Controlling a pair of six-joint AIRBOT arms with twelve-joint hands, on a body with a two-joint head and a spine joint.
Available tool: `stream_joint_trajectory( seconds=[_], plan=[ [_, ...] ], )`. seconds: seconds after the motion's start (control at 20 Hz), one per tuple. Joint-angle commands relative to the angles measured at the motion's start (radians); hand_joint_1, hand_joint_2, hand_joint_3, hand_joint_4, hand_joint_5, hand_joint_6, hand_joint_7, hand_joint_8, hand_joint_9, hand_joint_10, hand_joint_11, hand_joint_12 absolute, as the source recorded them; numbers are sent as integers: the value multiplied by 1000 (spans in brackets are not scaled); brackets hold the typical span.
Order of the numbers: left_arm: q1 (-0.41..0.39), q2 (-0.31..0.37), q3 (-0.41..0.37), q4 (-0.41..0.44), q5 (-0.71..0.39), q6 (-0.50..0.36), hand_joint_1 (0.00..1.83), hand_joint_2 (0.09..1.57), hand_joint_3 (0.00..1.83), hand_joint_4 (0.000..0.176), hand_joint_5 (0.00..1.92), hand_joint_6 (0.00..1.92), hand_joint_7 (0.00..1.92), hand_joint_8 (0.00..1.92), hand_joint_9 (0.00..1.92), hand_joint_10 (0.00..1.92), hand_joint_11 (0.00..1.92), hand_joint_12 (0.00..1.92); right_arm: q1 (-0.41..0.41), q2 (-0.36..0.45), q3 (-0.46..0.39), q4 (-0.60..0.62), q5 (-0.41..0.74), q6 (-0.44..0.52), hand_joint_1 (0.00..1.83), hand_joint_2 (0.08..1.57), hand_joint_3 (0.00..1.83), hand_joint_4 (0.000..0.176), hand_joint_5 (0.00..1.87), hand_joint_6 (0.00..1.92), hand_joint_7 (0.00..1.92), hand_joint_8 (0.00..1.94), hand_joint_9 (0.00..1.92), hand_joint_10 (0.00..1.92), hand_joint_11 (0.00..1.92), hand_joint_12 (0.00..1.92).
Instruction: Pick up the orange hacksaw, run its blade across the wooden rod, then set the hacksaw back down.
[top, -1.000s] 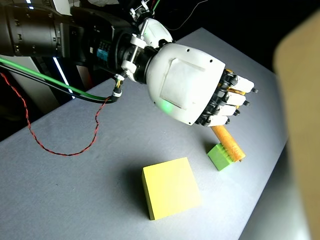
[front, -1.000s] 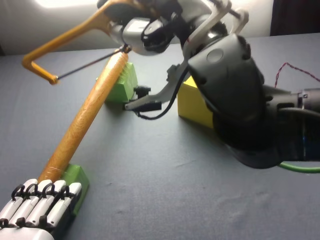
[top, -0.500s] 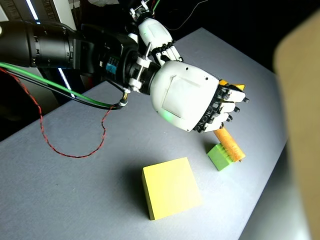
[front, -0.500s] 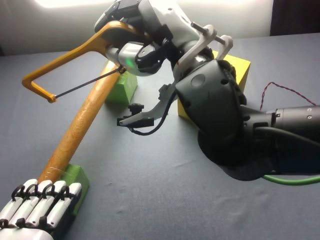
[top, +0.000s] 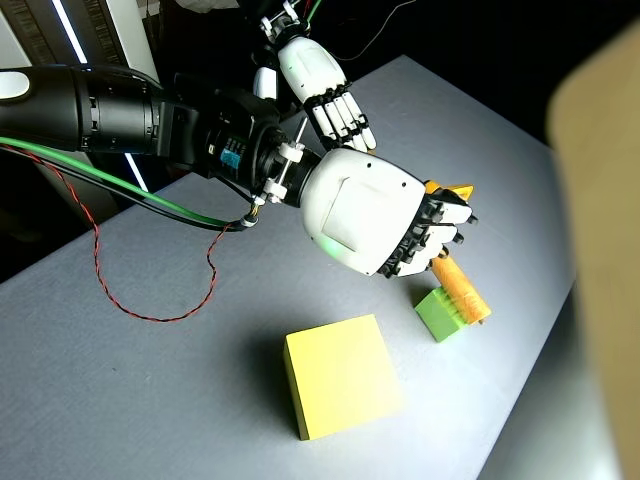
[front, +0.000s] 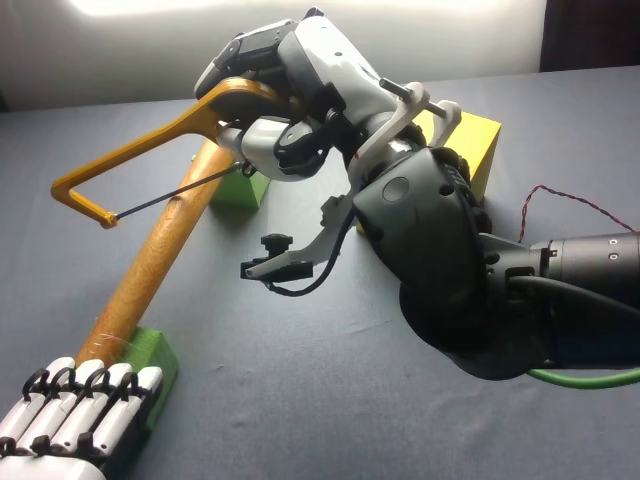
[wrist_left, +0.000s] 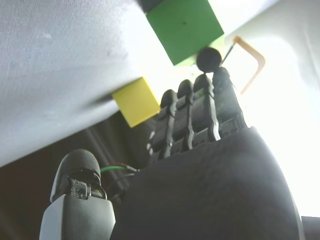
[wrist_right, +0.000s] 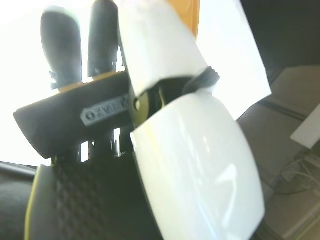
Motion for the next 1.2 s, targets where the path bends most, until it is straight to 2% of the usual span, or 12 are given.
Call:
stream_joint_trajectory(
  seconds=[0.0,0.35,0.4,0.5,0.75,0.95,1.15],
  plan=[
    [2,3,2,36,-66,-5,0,1131,2,0,108,6,80,7,54,8,33,21,-2,6,1,-79,55,14,1494,1065,0,0,963,931,1027,737,1028,902,997,1381],
    [2,4,1,36,-63,-8,0,1130,1,0,98,0,69,0,43,1,17,20,-23,48,-7,-57,45,1,1495,1068,0,0,945,952,1013,779,1031,886,994,1381],
    [2,4,0,36,-63,-8,0,1128,0,0,104,3,77,4,53,5,23,23,-21,57,-11,-49,41,-1,1492,1078,2,0,927,978,981,826,1000,940,976,1408],
    [2,4,-1,36,-63,-8,0,1128,0,0,110,5,88,7,63,8,31,29,-16,82,-29,-44,39,-5,1495,1070,0,0,932,975,1031,752,1021,899,997,1375],
    [5,4,-2,36,-58,-8,0,1127,0,0,111,4,86,5,60,5,31,32,-9,142,-88,-33,35,-13,1494,1068,1,0,940,965,1020,760,1026,893,996,1378],
    [9,4,-4,36,-58,-8,0,1130,1,0,109,4,90,5,66,6,31,41,-11,125,-81,-33,33,-16,1493,1073,0,0,939,969,1002,767,1011,930,995,1379],
    [12,3,-2,36,-58,-8,0,1130,1,0,116,5,96,6,69,6,30,47,-21,63,-36,-34,21,-21,1493,1071,0,0,955,962,1002,766,1023,908,986,1389]
  ],
)
